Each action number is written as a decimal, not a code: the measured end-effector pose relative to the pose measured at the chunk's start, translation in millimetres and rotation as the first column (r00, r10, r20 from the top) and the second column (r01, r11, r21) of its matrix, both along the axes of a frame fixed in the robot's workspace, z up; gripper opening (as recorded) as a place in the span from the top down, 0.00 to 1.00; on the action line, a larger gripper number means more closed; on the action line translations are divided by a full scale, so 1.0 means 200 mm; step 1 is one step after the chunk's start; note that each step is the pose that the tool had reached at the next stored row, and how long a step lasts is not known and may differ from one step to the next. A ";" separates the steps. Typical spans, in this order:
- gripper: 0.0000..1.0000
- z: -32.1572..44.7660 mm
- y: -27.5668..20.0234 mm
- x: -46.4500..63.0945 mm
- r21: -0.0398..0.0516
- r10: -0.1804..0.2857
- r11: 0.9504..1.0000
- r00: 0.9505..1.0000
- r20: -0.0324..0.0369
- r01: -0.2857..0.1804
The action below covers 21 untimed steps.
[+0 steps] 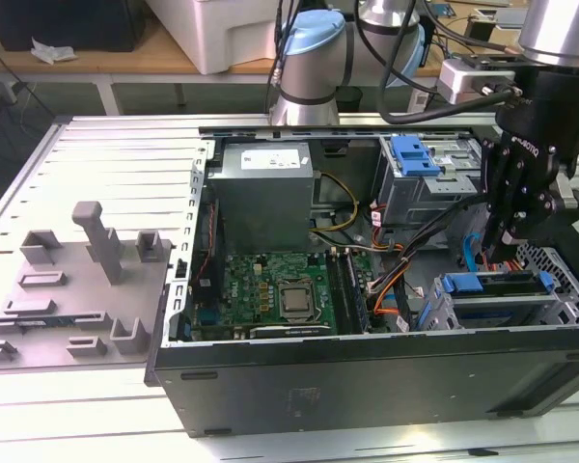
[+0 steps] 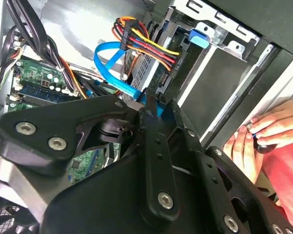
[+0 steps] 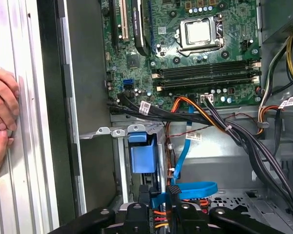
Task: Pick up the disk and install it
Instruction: 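Insert the second disk wire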
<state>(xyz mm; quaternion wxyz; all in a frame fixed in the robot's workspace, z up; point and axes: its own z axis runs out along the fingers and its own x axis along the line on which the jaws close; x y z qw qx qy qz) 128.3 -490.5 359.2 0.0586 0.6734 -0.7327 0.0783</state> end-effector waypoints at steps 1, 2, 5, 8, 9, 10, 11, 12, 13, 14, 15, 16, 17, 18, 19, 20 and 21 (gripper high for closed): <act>0.72 0.000 0.001 0.00 0.000 0.000 1.000 1.000 0.000 0.000; 0.72 -0.001 0.002 0.00 -0.001 0.000 1.000 1.000 0.000 0.000; 0.74 0.000 0.009 0.00 -0.005 0.003 1.000 1.000 0.000 -0.003; 0.84 0.000 0.014 0.00 -0.012 0.007 1.000 1.000 0.000 -0.007; 0.84 0.000 0.015 0.00 -0.015 0.007 1.000 1.000 0.000 -0.007; 0.84 0.000 0.015 0.00 -0.017 0.008 1.000 1.000 0.000 -0.008; 0.84 0.000 0.016 0.00 -0.019 0.009 1.000 1.000 0.000 -0.009; 0.84 0.000 0.017 0.00 -0.020 0.009 1.000 1.000 0.000 -0.009; 0.84 0.000 0.017 0.00 -0.021 0.010 1.000 1.000 0.000 -0.010; 0.84 0.000 0.017 0.00 -0.021 0.010 1.000 1.000 -0.001 -0.010; 0.84 0.000 0.017 0.01 -0.021 0.010 1.000 1.000 -0.004 -0.011; 0.84 0.000 0.017 0.02 -0.021 0.010 1.000 1.000 -0.008 -0.011; 0.84 0.000 0.017 0.02 -0.021 0.010 1.000 1.000 -0.012 -0.011; 0.84 0.000 0.017 0.03 -0.021 0.010 1.000 1.000 -0.016 -0.011; 0.84 0.000 0.017 0.04 -0.021 0.010 1.000 1.000 -0.019 -0.011; 0.84 0.000 0.017 0.04 -0.021 0.010 1.000 1.000 -0.021 -0.011; 0.84 0.000 0.017 0.05 -0.021 0.010 1.000 1.000 -0.022 -0.011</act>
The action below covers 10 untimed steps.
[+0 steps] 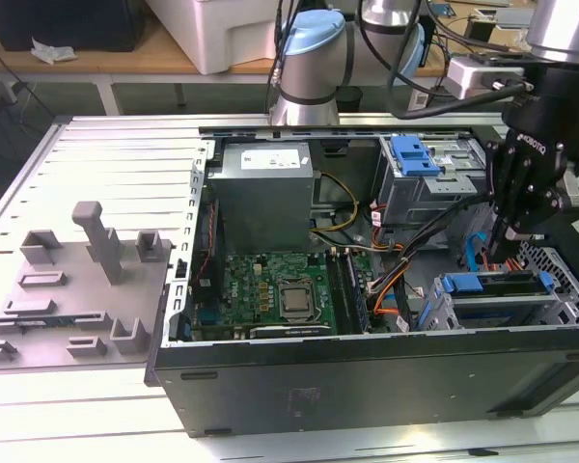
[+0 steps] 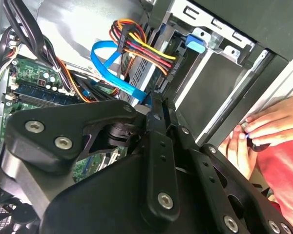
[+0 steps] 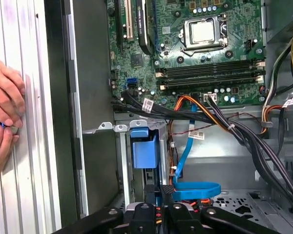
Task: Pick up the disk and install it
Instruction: 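Insert the second disk wire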
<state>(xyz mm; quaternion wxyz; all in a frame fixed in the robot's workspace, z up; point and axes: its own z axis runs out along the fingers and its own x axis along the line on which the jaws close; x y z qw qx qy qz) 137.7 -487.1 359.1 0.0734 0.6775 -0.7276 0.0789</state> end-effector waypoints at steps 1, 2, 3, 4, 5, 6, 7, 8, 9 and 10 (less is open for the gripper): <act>0.84 0.000 0.000 0.01 0.000 0.000 1.000 1.000 -0.003 0.000; 0.84 0.000 -0.001 0.02 0.001 0.001 1.000 1.000 -0.005 -0.001; 0.84 0.000 -0.002 0.02 0.002 0.002 1.000 1.000 -0.007 -0.002; 0.84 0.000 -0.006 0.03 0.006 0.003 1.000 1.000 -0.008 -0.003; 0.84 0.000 -0.010 0.03 0.013 0.004 1.000 1.000 -0.008 -0.004; 0.84 0.000 -0.012 0.03 0.019 0.005 1.000 1.000 -0.008 -0.005; 0.84 0.000 -0.016 0.03 0.026 0.005 1.000 1.000 -0.008 -0.005; 0.84 0.000 -0.027 0.03 0.032 0.007 0.999 1.000 -0.008 -0.006; 0.84 0.000 -0.036 0.03 0.035 0.007 0.999 1.000 -0.008 -0.007; 0.84 0.000 -0.043 0.03 0.036 0.008 0.999 1.000 -0.008 -0.008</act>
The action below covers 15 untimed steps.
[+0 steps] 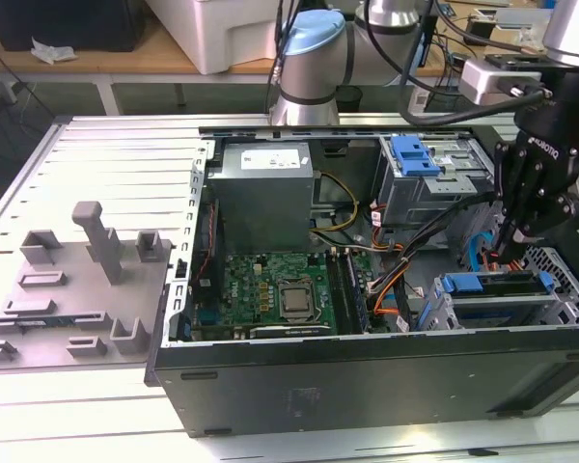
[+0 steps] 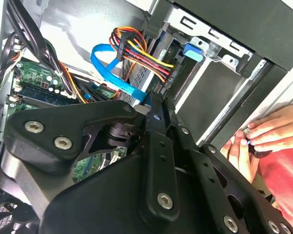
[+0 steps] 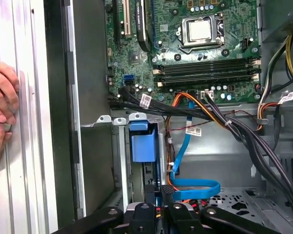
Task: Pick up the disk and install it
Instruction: 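Insert the second disk wire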
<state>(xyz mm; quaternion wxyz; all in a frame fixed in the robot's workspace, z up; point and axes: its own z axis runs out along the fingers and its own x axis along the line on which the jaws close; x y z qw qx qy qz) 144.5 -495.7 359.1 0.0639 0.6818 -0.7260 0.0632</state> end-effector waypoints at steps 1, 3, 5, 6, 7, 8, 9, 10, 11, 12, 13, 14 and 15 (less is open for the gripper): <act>0.84 0.000 -0.008 0.00 0.002 0.001 1.000 1.000 0.000 -0.001; 0.84 -0.001 -0.023 0.00 0.006 0.001 1.000 1.000 0.000 -0.001; 0.84 -0.003 -0.035 0.00 0.012 0.002 1.000 1.000 0.000 -0.002; 0.84 -0.005 -0.042 0.00 0.016 0.002 1.000 1.000 0.000 -0.002; 0.84 -0.007 -0.046 0.00 0.020 0.002 1.000 1.000 0.000 -0.002; 0.84 -0.009 -0.048 0.00 0.023 0.002 1.000 1.000 0.000 -0.002; 0.84 -0.013 -0.048 0.00 0.027 0.003 1.000 1.000 0.000 -0.003; 0.84 -0.014 -0.048 0.00 0.031 0.003 1.000 1.000 0.000 -0.003; 0.84 -0.017 -0.048 0.00 0.036 0.004 0.999 1.000 0.000 -0.004; 0.84 -0.021 -0.049 0.00 0.041 0.005 0.999 1.000 0.000 -0.005; 0.84 -0.022 -0.049 0.00 0.044 0.005 0.999 1.000 0.000 -0.005; 0.84 -0.024 -0.049 0.00 0.046 0.006 0.999 1.000 0.000 -0.006; 0.84 -0.026 -0.050 0.00 0.049 0.006 0.999 1.000 0.000 -0.006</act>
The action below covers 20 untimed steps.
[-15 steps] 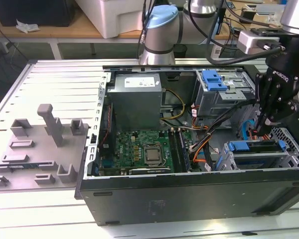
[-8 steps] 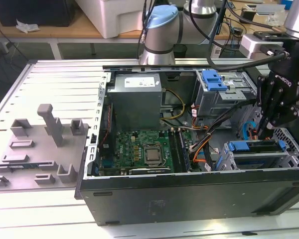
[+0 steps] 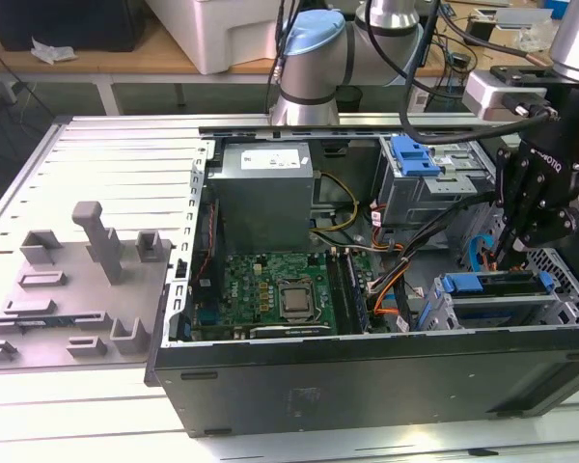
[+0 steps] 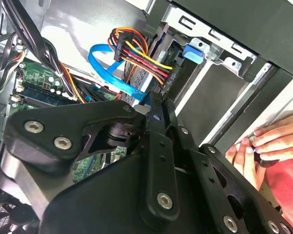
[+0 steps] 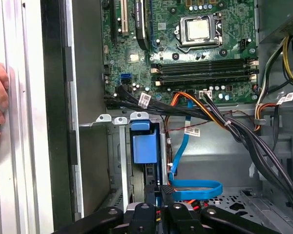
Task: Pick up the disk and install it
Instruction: 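Insert the second disk wire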
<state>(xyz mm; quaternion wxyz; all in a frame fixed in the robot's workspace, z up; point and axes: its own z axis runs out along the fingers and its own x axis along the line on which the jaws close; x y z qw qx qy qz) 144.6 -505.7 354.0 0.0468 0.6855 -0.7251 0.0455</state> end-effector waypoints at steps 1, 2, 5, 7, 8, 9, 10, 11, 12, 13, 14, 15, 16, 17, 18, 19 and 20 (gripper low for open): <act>0.84 -0.001 -0.001 0.00 0.002 0.000 1.000 1.000 0.000 0.000; 0.84 -0.002 -0.001 0.00 0.002 0.001 1.000 1.000 0.000 -0.001; 0.84 -0.005 -0.012 0.00 0.003 0.002 1.000 1.000 0.000 -0.002; 0.84 -0.007 -0.023 0.00 0.005 0.003 1.000 1.000 0.000 -0.003; 0.84 -0.008 -0.027 0.00 0.006 0.004 1.000 1.000 0.000 -0.004; 0.84 -0.009 -0.031 0.00 0.008 0.004 1.000 1.000 0.000 -0.004; 0.84 -0.010 -0.034 0.00 0.010 0.005 1.000 1.000 0.000 -0.005; 0.84 -0.011 -0.034 0.00 0.010 0.005 1.000 1.000 0.000 -0.005; 0.84 -0.011 -0.034 0.00 0.010 0.005 1.000 1.000 0.000 -0.005; 0.84 -0.011 -0.034 0.00 0.010 0.005 1.000 1.000 0.000 -0.005; 0.84 -0.011 -0.034 0.00 0.010 0.005 1.000 1.000 0.000 -0.005; 0.84 -0.011 -0.034 0.00 0.010 0.005 1.000 1.000 0.000 -0.005; 0.84 -0.011 -0.034 0.00 0.010 0.005 1.000 1.000 0.000 -0.005; 0.84 -0.011 -0.034 0.00 0.010 0.005 1.000 1.000 0.000 -0.005; 0.84 -0.011 -0.035 0.00 0.011 0.005 1.000 1.000 0.000 -0.005; 0.84 -0.011 -0.036 0.00 0.012 0.005 1.000 1.000 0.000 -0.005; 0.84 -0.011 -0.038 0.00 0.015 0.005 1.000 1.000 0.000 -0.005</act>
